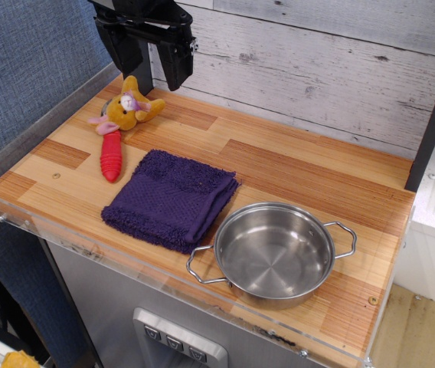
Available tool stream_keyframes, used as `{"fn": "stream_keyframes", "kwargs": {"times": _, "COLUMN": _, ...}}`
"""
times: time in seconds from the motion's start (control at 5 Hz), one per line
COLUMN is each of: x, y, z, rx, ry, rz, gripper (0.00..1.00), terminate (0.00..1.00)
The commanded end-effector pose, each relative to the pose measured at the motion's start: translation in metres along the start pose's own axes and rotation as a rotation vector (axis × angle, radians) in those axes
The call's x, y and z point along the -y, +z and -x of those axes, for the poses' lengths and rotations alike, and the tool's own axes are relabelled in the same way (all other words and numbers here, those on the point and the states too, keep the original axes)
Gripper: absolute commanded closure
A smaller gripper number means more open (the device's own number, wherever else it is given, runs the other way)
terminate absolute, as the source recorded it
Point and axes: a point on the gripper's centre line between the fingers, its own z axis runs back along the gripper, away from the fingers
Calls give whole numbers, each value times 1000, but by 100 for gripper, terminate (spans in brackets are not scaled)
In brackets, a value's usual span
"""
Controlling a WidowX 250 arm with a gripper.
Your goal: Hold the pan from right edge of the table and place it on center of the table.
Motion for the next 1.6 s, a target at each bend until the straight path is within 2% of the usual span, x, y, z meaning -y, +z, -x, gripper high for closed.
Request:
{"fn": "stream_keyframes", "kwargs": {"times": 0.0, "x": 0, "y": 0, "z": 0, "rx": 0, "ry": 0, "rz": 0, "gripper": 0, "terminate": 0}}
{"fn": "stream_keyframes", "kwargs": {"times": 0.6, "x": 58, "y": -5, "z": 42, "rx": -15, "ry": -172, "rz": 53, "gripper": 0, "terminate": 0}}
{"fn": "stream_keyframes", "kwargs": {"times": 0.8, "x": 74, "y": -18, "z": 67, "rx": -8, "ry": -265, "rz": 39, "gripper": 0, "terminate": 0}}
{"fn": "stream_keyframes", "kwargs": {"times": 1.0, "x": 88, "y": -32, "z": 71, "rx": -29, "ry": -295, "rz": 47, "gripper": 0, "terminate": 0}}
{"fn": "stream_keyframes", "kwargs": {"times": 1.4, "x": 95, "y": -59, "z": 67, "rx": -57, "ry": -290, "rz": 20, "gripper": 0, "terminate": 0}}
